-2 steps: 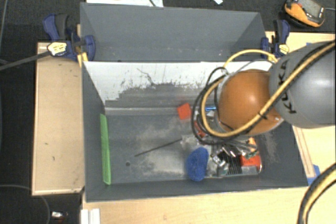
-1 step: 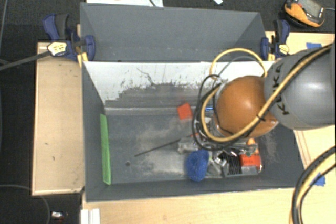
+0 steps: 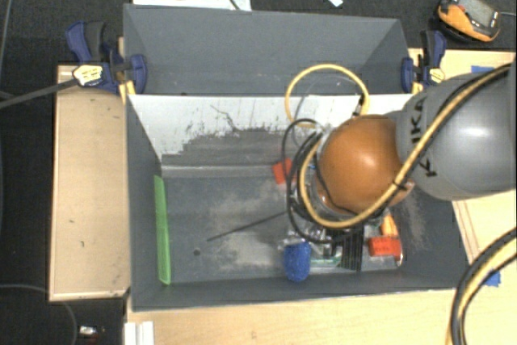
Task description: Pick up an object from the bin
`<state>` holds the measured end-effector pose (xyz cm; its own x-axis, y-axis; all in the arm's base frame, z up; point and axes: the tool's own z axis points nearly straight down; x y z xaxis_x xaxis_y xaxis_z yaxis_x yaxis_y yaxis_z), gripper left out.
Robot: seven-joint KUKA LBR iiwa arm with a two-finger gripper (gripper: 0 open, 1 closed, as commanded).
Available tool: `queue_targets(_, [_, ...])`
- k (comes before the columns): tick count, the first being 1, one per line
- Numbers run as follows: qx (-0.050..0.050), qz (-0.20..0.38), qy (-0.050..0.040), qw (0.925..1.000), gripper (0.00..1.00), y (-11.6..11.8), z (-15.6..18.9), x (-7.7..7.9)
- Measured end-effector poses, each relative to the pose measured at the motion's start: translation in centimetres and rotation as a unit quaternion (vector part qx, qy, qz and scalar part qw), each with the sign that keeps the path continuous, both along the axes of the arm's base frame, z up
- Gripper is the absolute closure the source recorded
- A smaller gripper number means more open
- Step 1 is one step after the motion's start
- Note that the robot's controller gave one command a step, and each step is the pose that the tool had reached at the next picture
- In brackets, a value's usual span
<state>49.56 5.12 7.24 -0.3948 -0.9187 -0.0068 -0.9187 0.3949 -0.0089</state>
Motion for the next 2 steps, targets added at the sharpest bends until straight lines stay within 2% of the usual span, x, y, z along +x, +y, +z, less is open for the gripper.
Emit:
queue_targets(1, [0.000, -0.001, 0.0001, 1.0000, 1.00, 0.0, 0.0, 0.0])
queue_targets(2, [0.001, -0.001, 0.0056, 1.0000, 1.00, 0.1, 3.5, -0.4])
